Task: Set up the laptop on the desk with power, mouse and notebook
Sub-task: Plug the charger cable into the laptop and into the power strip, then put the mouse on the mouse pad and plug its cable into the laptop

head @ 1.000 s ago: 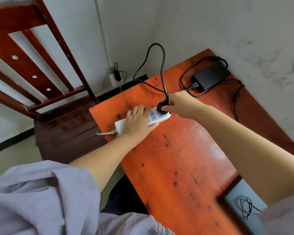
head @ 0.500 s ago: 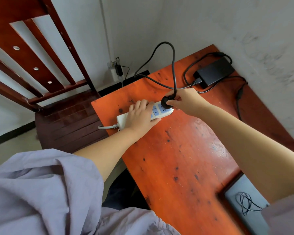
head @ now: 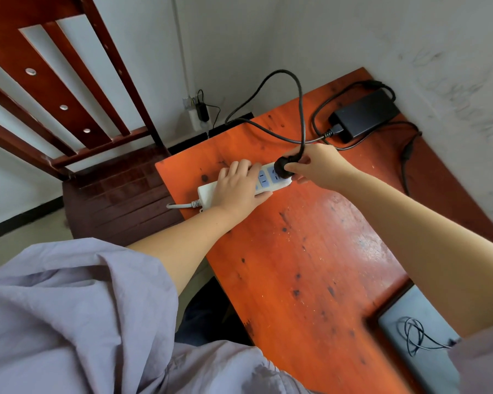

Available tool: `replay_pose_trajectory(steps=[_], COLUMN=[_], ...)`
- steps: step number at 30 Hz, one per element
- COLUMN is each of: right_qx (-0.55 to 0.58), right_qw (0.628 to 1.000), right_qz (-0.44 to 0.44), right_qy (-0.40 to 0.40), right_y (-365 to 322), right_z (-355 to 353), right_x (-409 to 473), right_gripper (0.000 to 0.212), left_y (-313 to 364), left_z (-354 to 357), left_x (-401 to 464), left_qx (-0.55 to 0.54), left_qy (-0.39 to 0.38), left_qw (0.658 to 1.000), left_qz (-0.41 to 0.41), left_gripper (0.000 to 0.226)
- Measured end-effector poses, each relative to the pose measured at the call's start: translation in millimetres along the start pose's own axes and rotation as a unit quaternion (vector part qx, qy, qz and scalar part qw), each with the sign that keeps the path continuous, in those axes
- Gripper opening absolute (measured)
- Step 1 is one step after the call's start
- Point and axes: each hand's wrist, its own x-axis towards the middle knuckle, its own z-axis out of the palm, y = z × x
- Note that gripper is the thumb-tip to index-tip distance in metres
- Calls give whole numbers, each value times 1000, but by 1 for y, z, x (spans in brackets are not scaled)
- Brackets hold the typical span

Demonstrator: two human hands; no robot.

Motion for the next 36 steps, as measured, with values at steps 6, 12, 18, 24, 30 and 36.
replay_pose_trajectory(steps=[6,12,18,24,30,36], right_qx=[-133,-220,-274,-202,-196,-131], right_qw=[989,972,959,976,977,989], right_qz=[-57,-76,-71,-76,-68,-37], right_qy=[29,41,19,28,42,50], right_y=[-4,-14,-18,-8,-5,5], right_z=[6,10,18,21,24,28], right_x=[7,9,6,7,7,-7], right_gripper=[26,26,20,24,19,35], left_y=[1,2,2,1,1,7], left_z=[1,1,2,2,0,-14], left_x=[0,1,0,0,2,5], left_qx=[8,23,12,-1,-15,-11], left_qy=[2,2,-2,1,-23,-83], left_qw=[1000,1000,1000,1000,1000,996], left_qz=[-1,-2,-6,-5,-14,-40], left_gripper=[61,61,62,62,65,63])
